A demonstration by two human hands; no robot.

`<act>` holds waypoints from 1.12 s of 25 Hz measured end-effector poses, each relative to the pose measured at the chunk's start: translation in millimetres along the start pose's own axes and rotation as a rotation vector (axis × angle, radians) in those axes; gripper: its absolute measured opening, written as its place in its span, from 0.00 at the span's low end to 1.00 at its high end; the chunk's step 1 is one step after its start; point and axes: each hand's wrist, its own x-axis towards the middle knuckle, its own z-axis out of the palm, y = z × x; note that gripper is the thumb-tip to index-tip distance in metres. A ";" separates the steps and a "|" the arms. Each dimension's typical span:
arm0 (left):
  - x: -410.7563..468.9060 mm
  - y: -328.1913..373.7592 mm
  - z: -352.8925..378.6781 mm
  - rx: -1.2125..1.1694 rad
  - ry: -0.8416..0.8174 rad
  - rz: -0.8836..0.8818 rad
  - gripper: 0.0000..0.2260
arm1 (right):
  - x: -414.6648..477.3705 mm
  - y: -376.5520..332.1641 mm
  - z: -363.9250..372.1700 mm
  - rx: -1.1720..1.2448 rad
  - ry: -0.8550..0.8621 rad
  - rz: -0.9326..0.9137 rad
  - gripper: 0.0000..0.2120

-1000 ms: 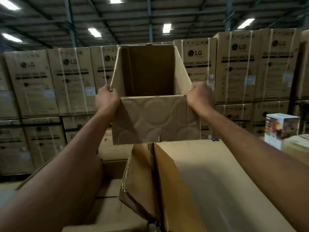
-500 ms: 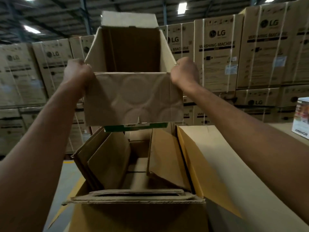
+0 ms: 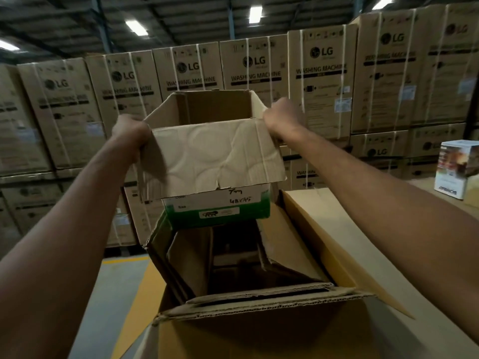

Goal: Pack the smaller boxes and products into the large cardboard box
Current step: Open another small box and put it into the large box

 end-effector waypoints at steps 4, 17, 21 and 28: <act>8.7 -21.7 14.3 -0.116 0.213 -0.032 0.16 | -7.3 25.5 28.5 0.377 -0.109 0.128 0.18; -6.7 -11.7 29.1 0.248 0.135 0.284 0.13 | -27.6 60.1 54.4 0.831 -0.419 0.232 0.44; -10.8 -17.1 36.8 0.765 0.019 0.662 0.27 | -30.9 64.7 63.6 0.626 -0.298 0.213 0.44; -14.6 -1.3 82.7 0.863 -0.128 0.955 0.32 | -38.8 75.8 62.3 0.312 -0.315 0.276 0.28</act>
